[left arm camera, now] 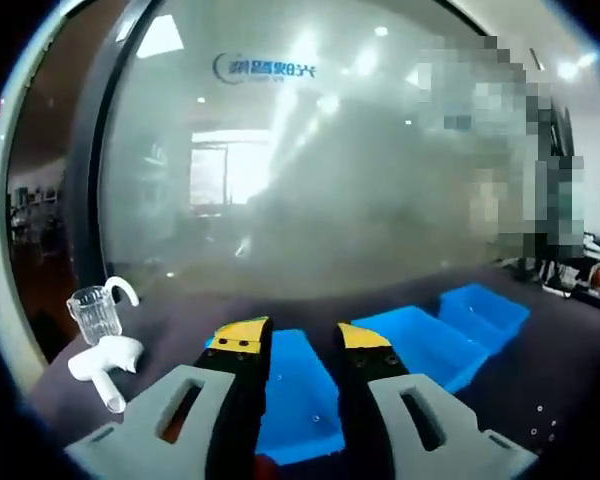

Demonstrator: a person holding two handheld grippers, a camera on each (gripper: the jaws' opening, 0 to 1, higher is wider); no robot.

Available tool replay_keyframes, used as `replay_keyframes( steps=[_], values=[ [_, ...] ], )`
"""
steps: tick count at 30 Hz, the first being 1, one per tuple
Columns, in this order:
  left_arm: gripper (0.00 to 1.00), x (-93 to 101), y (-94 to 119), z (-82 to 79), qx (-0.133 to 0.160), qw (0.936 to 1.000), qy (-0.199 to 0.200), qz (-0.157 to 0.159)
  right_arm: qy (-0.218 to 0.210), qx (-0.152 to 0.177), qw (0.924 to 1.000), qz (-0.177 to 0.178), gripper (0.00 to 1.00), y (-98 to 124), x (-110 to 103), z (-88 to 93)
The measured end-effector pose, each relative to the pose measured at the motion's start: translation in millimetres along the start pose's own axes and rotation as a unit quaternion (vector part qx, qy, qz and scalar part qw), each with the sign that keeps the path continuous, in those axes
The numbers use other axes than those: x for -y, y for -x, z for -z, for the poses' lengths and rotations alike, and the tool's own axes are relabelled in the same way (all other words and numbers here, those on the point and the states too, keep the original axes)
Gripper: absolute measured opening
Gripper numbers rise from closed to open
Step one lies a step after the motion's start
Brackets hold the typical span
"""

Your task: Sort the screws, nuts, and washers into the corresponding bins

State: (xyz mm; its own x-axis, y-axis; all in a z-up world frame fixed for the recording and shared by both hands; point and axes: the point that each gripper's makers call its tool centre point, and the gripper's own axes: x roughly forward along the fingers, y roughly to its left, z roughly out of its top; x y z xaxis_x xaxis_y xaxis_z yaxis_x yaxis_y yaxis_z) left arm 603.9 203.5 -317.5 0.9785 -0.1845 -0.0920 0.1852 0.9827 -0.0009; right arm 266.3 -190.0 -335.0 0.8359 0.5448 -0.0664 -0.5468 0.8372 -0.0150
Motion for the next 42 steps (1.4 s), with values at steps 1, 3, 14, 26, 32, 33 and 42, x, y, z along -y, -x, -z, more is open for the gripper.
replay_keyframes(
  steps=[1, 3, 14, 26, 32, 33, 42],
  values=[
    [0.27, 1.2, 2, 1.0, -0.001, 1.0000, -0.003, 0.000, 0.000, 0.000, 1.0000, 0.000, 0.50, 0, 0, 0.3],
    [0.31, 4.2, 5, 1.1, 0.003, 1.0000, 0.000, 0.007, 0.000, 0.000, 1.0000, 0.000, 0.50, 0, 0, 0.8],
    [0.42, 62.1, 65, 9.9, 0.010, 0.9957, 0.007, 0.092, 0.001, 0.002, 1.0000, -0.003, 0.50, -1, -1, -0.9],
    [0.42, 126.0, 165, 0.9, 0.055, 0.9828, 0.002, 0.176, 0.005, -0.002, 1.0000, -0.007, 0.50, -2, -4, 0.6],
    [0.42, 135.8, 205, 6.5, 0.062, 0.9807, -0.008, 0.185, 0.008, -0.007, 0.9999, -0.011, 0.50, -4, -6, 1.4],
    [0.42, 137.2, 211, 9.2, 0.061, 0.9803, -0.006, 0.188, 0.008, -0.007, 0.9999, -0.011, 0.50, -4, -5, 1.4],
    [0.42, 147.6, 249, 42.8, 0.024, 0.9678, -0.009, 0.251, 0.011, -0.012, 0.9998, -0.012, 0.50, -7, -5, 3.0]
  ],
)
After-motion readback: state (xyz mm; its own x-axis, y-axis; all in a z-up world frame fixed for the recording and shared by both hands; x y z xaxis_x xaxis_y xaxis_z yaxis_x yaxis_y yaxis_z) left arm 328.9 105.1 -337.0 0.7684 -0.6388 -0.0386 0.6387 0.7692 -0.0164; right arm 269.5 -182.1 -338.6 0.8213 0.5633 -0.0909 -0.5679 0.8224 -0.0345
